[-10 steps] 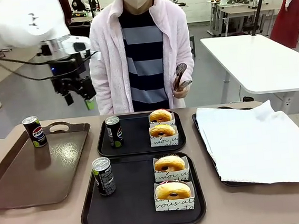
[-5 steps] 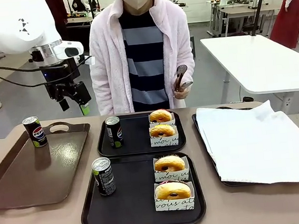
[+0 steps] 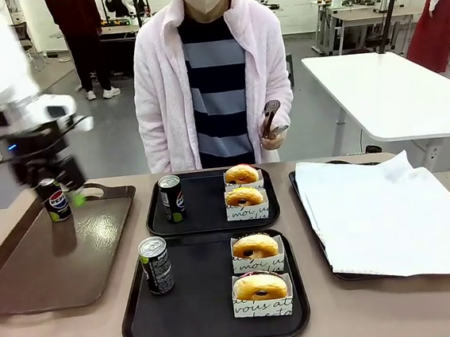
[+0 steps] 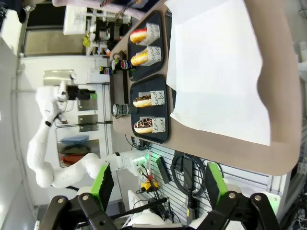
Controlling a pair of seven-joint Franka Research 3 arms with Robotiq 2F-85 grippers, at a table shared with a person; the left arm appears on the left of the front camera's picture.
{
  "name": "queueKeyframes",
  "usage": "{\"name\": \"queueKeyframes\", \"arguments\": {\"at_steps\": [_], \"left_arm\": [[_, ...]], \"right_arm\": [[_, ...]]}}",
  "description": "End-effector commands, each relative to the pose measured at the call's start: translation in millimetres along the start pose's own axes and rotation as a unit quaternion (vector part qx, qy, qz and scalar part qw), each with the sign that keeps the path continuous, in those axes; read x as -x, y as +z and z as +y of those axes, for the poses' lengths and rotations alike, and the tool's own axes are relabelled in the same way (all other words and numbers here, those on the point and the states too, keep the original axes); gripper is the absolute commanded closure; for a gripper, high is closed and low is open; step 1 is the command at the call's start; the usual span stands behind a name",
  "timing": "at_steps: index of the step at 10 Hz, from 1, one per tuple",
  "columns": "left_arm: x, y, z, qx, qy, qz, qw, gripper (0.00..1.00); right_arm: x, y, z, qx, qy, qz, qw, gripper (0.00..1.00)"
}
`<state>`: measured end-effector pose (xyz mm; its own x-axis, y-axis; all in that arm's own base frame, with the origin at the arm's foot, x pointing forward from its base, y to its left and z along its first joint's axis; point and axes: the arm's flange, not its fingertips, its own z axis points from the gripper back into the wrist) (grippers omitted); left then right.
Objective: Set up donuts and drinks on trays.
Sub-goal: Pick up one Pepsi coke from the Handle tray and place it on the Flat Tray without a Pepsi coke.
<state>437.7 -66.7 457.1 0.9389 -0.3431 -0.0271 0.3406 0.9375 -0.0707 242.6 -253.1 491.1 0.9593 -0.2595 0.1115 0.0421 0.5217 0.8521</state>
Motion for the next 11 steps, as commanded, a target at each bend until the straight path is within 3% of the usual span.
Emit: {"name": "queueKeyframes", "arguments": {"at_steps": [1, 2, 3, 7, 8, 10, 11], "left_arm": [[23, -1, 23, -0.037, 0.030, 0.002, 0.999, 0.00], [47, -5, 21, -0.043, 0.060, -0.006, 0.997, 0.00], [21, -6, 22, -0.012, 0.019, 0.008, 1.000, 0.00], [30, -8, 23, -0.022, 0.024, 0.010, 0.999, 0.00], [31, -9, 57, 0.110, 0.005, -0.023, 0.994, 0.00], [70, -24, 96, 0.227, -0.007, -0.091, 0.970, 0.00], [89, -28, 125, 0.293, -0.005, -0.148, 0.945, 0.00]], "right_arm": [[-1, 1, 1, -0.012, 0.007, -0.005, 1.000, 0.00], [-1, 1, 1, -0.012, 0.007, -0.005, 1.000, 0.00], [-1, 1, 1, -0.012, 0.007, -0.005, 1.000, 0.00], [-1, 1, 1, -0.012, 0.007, -0.005, 1.000, 0.00], [-1, 1, 1, -0.012, 0.007, -0.005, 1.000, 0.00], [-1, 1, 1, -0.012, 0.007, -0.005, 1.000, 0.00], [-1, 1, 1, -0.012, 0.007, -0.005, 1.000, 0.00]]}}
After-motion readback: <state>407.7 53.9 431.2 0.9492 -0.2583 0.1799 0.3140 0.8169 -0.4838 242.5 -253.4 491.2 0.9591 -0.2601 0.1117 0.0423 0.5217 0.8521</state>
